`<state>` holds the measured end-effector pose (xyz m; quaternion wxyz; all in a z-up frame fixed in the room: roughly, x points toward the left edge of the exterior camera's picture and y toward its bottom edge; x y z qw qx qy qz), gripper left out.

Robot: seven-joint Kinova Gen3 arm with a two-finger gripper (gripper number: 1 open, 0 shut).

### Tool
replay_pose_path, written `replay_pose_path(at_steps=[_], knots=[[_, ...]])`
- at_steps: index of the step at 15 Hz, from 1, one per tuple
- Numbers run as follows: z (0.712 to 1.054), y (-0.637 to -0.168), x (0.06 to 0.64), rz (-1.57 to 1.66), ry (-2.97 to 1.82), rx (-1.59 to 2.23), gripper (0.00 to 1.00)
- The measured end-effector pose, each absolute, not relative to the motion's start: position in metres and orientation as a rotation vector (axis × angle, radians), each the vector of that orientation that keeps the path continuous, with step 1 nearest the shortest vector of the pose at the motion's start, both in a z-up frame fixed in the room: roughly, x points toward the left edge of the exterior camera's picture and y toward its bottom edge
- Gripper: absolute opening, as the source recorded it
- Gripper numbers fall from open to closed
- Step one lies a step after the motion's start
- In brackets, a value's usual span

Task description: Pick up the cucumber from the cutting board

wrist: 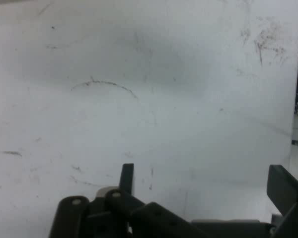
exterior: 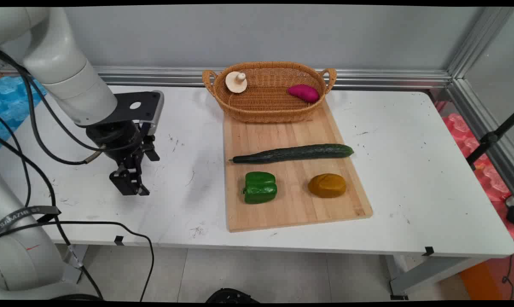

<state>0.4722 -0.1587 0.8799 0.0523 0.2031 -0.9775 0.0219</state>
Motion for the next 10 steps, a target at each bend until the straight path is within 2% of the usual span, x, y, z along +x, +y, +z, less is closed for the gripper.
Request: replay_pose_path(at_steps=[5,10], knots=[[0.886,-0.184,0.45,0.115,-2.908,0.631,1.0],[0.901,-0.238,0.4,0.204,-2.792,0.616,1.0]])
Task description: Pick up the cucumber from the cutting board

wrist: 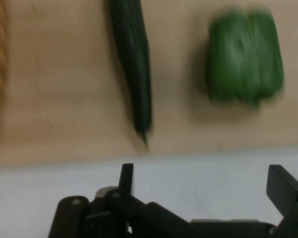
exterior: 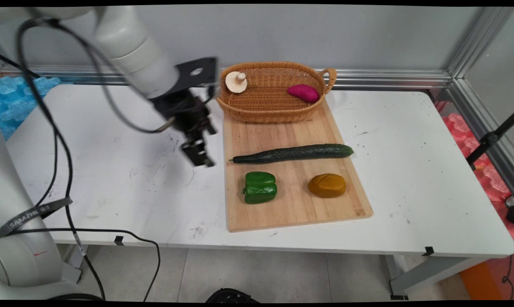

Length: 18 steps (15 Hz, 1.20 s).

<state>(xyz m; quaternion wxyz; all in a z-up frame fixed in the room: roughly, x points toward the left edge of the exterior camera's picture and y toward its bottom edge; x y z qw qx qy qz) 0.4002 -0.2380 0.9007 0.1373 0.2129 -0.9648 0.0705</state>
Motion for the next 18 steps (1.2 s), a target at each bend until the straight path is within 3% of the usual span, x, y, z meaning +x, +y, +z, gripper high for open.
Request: replay_pose_path(at_steps=[7,18], knots=[[0.893,-0.302,0.344,0.293,-2.654,0.6,1.0],[0.82,-0.349,0.301,0.274,-2.557,0.638,1.0]])
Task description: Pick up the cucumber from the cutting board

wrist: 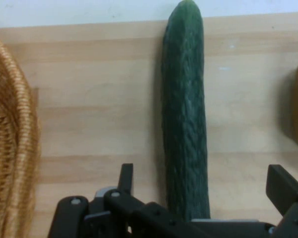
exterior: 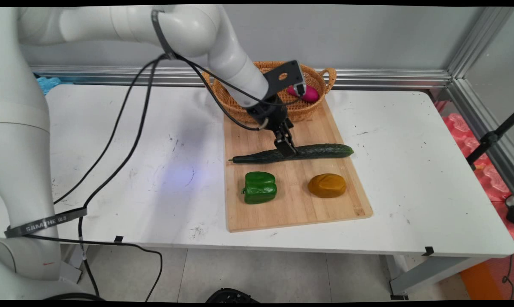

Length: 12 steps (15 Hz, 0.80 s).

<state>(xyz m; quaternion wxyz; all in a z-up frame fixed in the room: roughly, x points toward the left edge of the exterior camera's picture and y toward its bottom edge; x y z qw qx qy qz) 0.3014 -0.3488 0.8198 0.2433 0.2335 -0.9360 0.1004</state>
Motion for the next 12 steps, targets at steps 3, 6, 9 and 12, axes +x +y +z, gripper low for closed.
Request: replay_pose_path(at_steps=[3,6,9,12], knots=[[0.804,-0.355,0.296,0.274,-2.549,0.644,1.0],[0.789,-0.359,0.292,0.273,-2.541,0.652,1.0],[0.777,-0.363,0.29,0.272,-2.535,0.665,1.0],[0.77,-0.364,0.289,0.269,-2.534,0.673,0.0]])
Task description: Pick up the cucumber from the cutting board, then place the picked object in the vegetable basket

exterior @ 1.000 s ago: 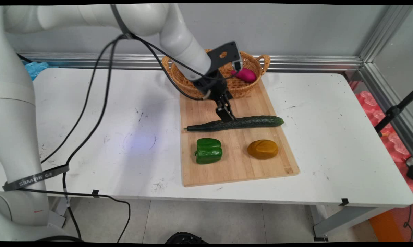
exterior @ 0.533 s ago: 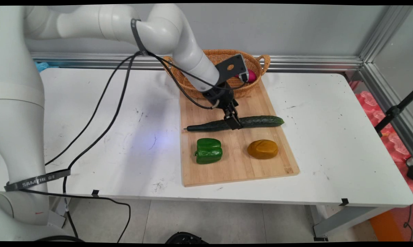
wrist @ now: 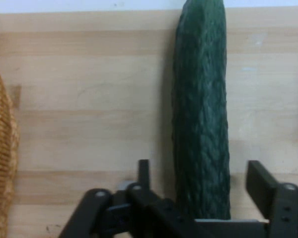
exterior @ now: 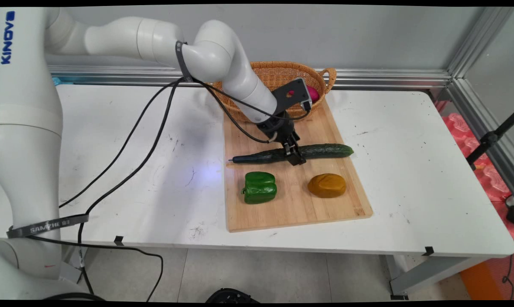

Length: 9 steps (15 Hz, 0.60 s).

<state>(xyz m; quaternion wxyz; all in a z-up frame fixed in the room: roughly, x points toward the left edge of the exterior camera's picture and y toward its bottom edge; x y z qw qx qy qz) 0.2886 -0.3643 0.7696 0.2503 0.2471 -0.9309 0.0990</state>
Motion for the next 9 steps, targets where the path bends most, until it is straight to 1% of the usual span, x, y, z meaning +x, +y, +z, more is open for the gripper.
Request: replay_pose_path(at_steps=[5,9], knots=[[0.763,-0.365,0.285,0.256,-2.525,0.683,0.0],[0.776,-0.367,0.282,0.251,-2.51,0.676,0.0]])
